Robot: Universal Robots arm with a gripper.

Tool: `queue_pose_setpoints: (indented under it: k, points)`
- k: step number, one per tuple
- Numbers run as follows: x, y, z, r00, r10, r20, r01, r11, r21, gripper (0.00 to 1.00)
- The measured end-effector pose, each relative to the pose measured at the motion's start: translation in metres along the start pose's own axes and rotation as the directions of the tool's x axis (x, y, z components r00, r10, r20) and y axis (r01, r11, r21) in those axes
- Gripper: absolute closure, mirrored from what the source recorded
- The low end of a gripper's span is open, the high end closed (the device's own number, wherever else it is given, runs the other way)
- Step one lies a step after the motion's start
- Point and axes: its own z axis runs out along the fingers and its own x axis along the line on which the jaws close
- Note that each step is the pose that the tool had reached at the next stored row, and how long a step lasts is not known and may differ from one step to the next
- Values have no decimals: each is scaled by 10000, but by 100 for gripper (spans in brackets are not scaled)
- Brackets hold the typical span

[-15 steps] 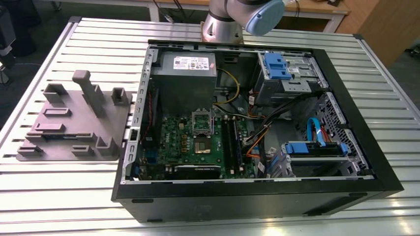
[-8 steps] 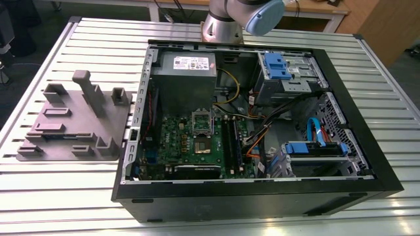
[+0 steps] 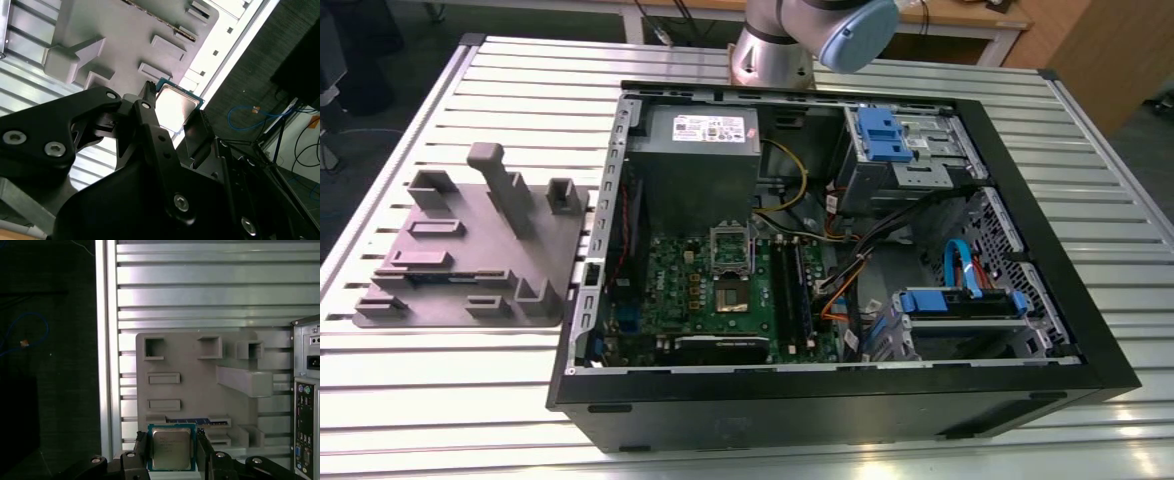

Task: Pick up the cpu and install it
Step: 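Pick up the cpu and move it towards the insertion slot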

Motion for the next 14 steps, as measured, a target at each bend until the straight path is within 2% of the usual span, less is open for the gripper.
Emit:
queue_pose_setpoints:
  k: [6, 14]
  points:
    - [-1, -1, -41, 10000, 0, 4, 0, 10000, 0, 53]
    - [-2, -2, -139, 10000, 0, 12, 0, 10000, -1, 53]
